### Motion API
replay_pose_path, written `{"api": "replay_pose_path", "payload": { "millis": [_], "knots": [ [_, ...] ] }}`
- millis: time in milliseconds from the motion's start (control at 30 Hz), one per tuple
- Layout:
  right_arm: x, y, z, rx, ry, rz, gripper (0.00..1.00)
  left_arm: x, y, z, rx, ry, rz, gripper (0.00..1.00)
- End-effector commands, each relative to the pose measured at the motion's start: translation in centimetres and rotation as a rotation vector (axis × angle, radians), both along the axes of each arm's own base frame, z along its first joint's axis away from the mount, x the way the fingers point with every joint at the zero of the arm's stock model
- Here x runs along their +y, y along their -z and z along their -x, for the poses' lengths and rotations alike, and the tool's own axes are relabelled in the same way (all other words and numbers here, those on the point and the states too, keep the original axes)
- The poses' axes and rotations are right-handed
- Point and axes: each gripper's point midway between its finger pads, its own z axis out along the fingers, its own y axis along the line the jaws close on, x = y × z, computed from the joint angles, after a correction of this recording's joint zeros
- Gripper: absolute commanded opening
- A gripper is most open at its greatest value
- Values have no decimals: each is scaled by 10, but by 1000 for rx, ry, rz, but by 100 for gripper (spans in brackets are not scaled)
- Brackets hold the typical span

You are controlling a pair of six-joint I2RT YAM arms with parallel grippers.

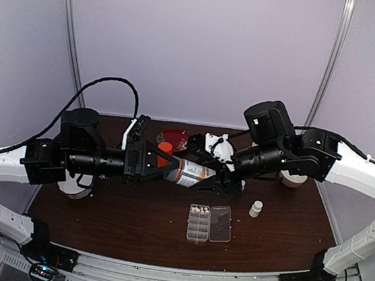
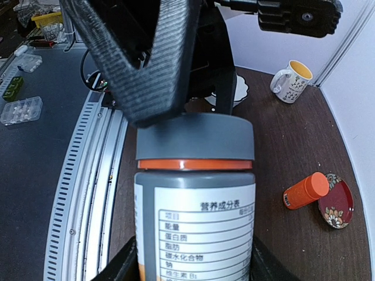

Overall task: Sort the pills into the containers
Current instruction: Screw the lid of the pill bottle onto the pill bottle.

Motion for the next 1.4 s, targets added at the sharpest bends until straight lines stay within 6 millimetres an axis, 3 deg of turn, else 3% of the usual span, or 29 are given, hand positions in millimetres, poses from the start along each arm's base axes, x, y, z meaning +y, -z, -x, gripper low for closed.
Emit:
{"api": "replay_pose_path", "payload": {
  "millis": [0, 167, 600, 800, 933, 1133, 1233, 1367],
  "knots": [
    [5, -17, -6, -57, 18, -24, 0, -10, -31, 10, 1, 81, 116, 97],
    [5, -10, -7, -66, 26, 9, 0, -13, -28, 9, 17, 84, 113, 84],
    [8, 1, -8, -65, 25, 51, 0, -4, -16, 1, 20, 31, 33, 67],
    [8, 3, -5, -55, 11, 61, 0, -1, -18, -3, -25, 7, 13, 51],
    [9, 0, 3, -16, -20, 51, 0, 0, -25, -3, -132, 25, 2, 44],
    [12, -10, 16, 89, -80, 16, 0, 8, -44, -7, -423, 16, -9, 21],
    [11, -11, 20, 121, -91, 8, 0, 3, -62, 8, -614, 99, 64, 6],
    [9, -15, 27, 179, -111, -11, 0, -1, -68, 21, -838, 197, 52, 0]
  ]
}}
